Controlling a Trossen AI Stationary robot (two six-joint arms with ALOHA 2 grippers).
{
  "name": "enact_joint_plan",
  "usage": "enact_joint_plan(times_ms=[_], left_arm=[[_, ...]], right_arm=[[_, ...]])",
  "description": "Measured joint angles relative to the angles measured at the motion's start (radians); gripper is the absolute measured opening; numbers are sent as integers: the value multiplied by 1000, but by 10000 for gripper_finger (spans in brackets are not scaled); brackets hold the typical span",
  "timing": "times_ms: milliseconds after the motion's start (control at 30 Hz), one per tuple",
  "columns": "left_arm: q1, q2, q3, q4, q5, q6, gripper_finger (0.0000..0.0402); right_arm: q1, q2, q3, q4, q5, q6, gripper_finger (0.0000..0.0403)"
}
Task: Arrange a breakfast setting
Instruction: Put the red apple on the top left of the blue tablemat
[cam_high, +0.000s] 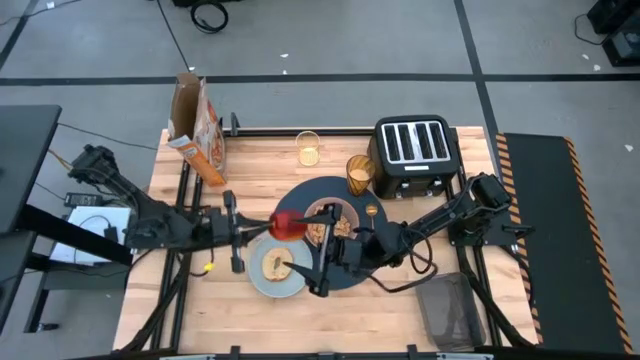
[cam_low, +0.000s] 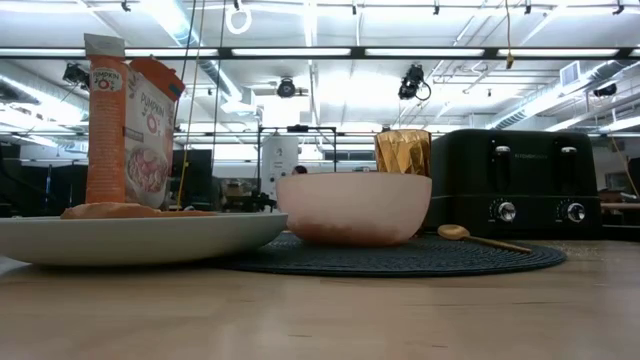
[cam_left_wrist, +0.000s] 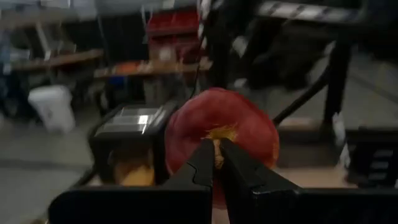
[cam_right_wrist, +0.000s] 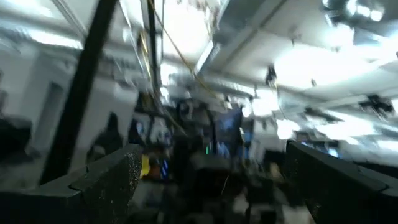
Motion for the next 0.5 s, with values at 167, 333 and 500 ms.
enact_joint_plan(times_ms=[167, 333, 500], left_arm=[[124, -52, 0, -303, 24, -211, 18], [321, -32, 46, -547, 199, -358, 18], [490, 25, 71, -610, 452, -355, 18]], right_arm=[[1, 0, 0, -188, 145, 32, 398], [6, 0, 0, -472, 396, 36, 398], [-3, -68, -1, -904, 402, 319, 396]])
